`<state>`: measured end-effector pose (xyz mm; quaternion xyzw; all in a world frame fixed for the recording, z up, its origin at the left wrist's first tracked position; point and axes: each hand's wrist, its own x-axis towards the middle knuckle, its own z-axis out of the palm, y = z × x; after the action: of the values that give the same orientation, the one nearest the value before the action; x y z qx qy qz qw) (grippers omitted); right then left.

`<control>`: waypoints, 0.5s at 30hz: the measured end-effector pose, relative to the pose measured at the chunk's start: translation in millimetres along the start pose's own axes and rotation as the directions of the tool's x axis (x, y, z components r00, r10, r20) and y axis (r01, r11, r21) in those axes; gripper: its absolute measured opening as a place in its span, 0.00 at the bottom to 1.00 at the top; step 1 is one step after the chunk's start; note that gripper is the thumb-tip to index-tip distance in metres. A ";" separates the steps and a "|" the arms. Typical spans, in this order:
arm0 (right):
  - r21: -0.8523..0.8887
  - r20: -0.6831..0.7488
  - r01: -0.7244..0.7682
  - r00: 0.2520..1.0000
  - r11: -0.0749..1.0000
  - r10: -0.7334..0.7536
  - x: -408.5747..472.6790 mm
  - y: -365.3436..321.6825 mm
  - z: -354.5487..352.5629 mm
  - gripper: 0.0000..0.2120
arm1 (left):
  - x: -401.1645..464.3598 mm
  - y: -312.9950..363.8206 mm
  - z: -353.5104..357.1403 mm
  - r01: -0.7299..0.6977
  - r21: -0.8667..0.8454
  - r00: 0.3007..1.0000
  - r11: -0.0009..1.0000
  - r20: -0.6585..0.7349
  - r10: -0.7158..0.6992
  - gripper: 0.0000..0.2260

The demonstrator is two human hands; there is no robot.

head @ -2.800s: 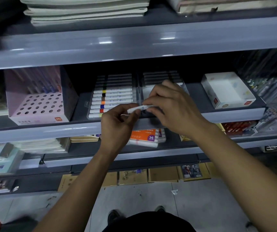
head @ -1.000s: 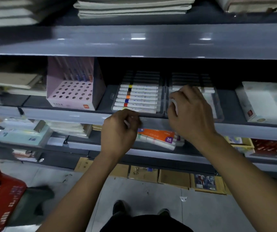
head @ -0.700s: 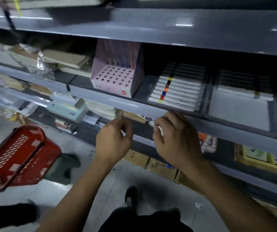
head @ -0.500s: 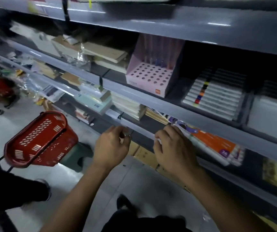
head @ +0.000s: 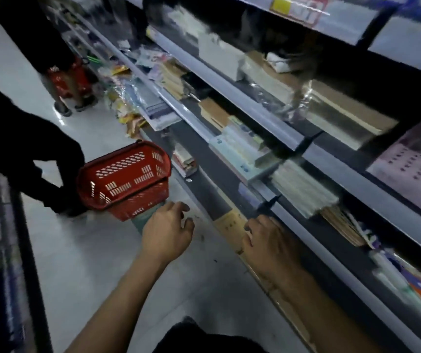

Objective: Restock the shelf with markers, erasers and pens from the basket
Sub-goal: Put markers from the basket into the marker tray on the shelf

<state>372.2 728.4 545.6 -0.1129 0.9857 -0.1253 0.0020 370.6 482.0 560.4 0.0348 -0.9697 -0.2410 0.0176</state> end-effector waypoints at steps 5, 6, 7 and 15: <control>0.022 0.126 0.086 0.988 0.996 -0.088 57.9 -69.2 26.6 0.12 | 18.9 -73.4 -31.3 0.111 0.007 0.993 0.994 -0.037 -0.111 0.10; 0.021 0.153 0.104 0.982 0.994 -0.106 68.0 -81.0 30.8 0.14 | 22.7 -87.0 -36.0 0.129 0.012 0.991 0.992 -0.045 -0.129 0.10; 0.028 0.180 0.117 0.976 0.993 -0.120 78.7 -92.1 34.5 0.15 | 27.0 -100.6 -39.5 0.148 0.016 0.988 0.989 -0.053 -0.147 0.10; 0.041 0.261 0.248 0.932 0.968 -0.250 180.1 -154.2 73.9 0.10 | 77.3 -184.1 -50.0 0.336 0.002 0.938 0.942 -0.090 -0.334 0.12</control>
<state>233.3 524.6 516.6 -0.2527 0.9538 -0.1122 0.1178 306.9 290.6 519.7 0.2100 -0.9500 -0.2301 0.0189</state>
